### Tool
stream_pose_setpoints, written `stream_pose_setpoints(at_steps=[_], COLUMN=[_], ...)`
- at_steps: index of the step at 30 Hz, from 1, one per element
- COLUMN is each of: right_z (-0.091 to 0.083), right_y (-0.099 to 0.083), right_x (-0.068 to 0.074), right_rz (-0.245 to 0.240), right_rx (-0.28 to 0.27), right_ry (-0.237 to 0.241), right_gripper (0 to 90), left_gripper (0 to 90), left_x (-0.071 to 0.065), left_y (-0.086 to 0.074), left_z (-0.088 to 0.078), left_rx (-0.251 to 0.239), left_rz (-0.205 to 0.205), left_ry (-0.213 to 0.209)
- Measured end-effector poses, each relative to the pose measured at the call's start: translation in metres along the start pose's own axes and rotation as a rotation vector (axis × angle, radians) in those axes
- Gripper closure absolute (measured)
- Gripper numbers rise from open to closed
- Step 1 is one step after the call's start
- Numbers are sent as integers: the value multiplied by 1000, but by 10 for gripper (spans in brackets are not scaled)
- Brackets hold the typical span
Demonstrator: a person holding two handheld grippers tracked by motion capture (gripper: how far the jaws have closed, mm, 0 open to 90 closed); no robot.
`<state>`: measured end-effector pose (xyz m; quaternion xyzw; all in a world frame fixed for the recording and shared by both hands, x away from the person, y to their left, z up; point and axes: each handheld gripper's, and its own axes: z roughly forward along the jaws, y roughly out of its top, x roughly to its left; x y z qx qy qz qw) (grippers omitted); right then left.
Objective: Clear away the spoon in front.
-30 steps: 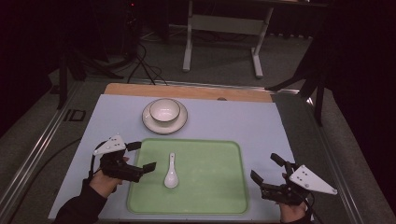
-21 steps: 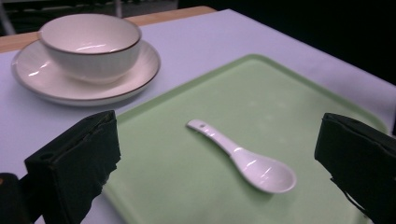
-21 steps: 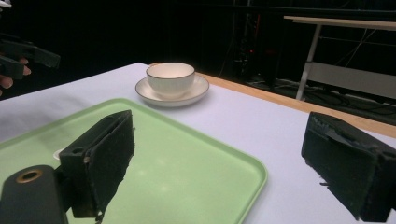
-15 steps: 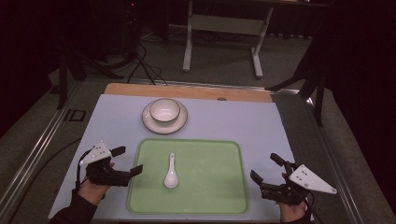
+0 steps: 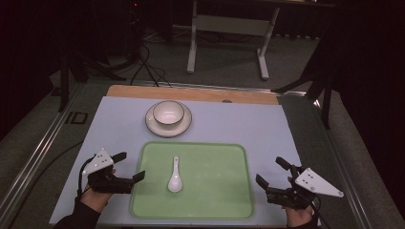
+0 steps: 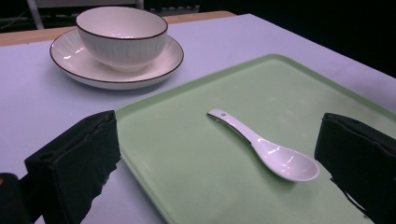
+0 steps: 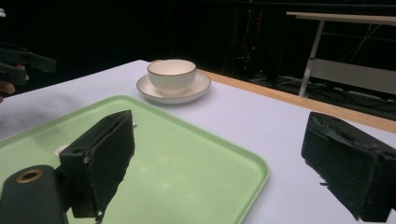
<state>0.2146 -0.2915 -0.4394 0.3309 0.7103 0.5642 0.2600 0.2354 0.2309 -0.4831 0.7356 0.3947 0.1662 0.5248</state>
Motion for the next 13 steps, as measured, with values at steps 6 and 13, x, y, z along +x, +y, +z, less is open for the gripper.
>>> stream_pose_setpoints(at_steps=[6, 13], right_z=[1, 1], right_y=[-1, 0], right_x=[-1, 0], right_rz=[11, 4], right_rx=[6, 6], right_ry=[6, 6], right_gripper=[95, 95], left_gripper=[3, 3], left_x=[-1, 1], left_y=[-1, -1], left_z=[1, 1], left_rx=[7, 6], left_rz=[11, 6], left_ry=[5, 1])
